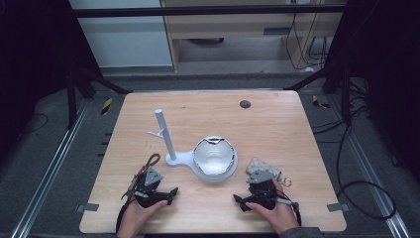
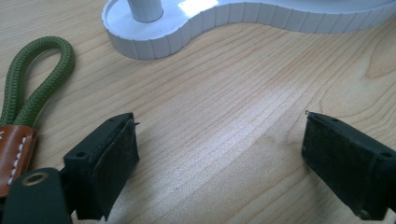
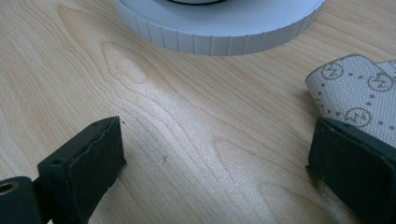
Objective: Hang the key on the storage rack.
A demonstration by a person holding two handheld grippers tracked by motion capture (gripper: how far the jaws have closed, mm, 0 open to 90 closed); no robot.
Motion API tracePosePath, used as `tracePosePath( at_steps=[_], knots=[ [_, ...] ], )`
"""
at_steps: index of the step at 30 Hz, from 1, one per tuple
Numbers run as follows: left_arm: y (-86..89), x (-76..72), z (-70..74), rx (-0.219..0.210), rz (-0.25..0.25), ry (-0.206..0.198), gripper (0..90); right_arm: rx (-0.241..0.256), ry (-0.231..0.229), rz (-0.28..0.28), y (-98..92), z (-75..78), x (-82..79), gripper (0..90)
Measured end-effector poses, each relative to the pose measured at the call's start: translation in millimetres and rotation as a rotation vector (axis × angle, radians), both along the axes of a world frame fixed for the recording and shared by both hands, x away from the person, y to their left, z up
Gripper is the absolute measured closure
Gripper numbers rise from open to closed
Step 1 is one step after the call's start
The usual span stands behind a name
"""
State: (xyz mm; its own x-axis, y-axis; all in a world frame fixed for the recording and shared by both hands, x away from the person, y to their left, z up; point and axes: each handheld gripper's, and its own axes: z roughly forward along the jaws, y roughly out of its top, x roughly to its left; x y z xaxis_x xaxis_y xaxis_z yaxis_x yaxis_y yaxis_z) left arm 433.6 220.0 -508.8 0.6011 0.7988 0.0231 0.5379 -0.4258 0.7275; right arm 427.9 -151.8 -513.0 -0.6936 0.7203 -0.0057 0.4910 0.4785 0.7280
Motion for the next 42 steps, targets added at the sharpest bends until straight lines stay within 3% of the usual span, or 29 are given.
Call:
tracePosePath(
  at_steps=[11, 15, 17, 20, 24, 30, 37, 42],
  knots=[
    [-0.2, -0.6, 1.3, 0.001, -0.018, 0.016, 5.6, 0.000, 0.000, -0.006, 0.0, -0.1, -0.8, 3.6],
    [3.9, -4.5, 12.9, -0.051, -0.023, 0.008, 7.6, 0.003, 0.000, -0.011, 0.2, -0.1, -1.2, 3.6],
    [4.8, -4.2, 16.6, -0.042, -0.029, 0.006, 7.7, 0.003, -0.001, -0.011, 0.2, -0.2, -1.2, 3.6],
    [12.2, 0.0, 33.7, -0.009, -0.015, -0.001, 8.0, 0.002, -0.002, -0.010, 0.1, -0.2, -1.1, 3.6],
    [26.6, 12.2, 45.9, 0.038, 0.004, 0.052, 7.6, 0.001, -0.003, -0.011, -0.1, -0.2, -1.2, 3.6],
    [49.8, 27.2, 55.1, 0.091, 0.037, 0.086, 8.0, 0.001, -0.003, -0.011, -0.1, -0.2, -1.2, 3.6],
    [76.1, 41.2, 52.5, 0.094, 0.085, 0.133, 16.4, -0.001, -0.002, -0.011, -0.3, -0.1, -1.5, 3.6],
    [87.5, 48.0, 52.0, 0.083, 0.091, 0.161, 23.5, -0.001, -0.002, -0.011, -0.5, -0.1, -1.5, 3.6]
  ],
)
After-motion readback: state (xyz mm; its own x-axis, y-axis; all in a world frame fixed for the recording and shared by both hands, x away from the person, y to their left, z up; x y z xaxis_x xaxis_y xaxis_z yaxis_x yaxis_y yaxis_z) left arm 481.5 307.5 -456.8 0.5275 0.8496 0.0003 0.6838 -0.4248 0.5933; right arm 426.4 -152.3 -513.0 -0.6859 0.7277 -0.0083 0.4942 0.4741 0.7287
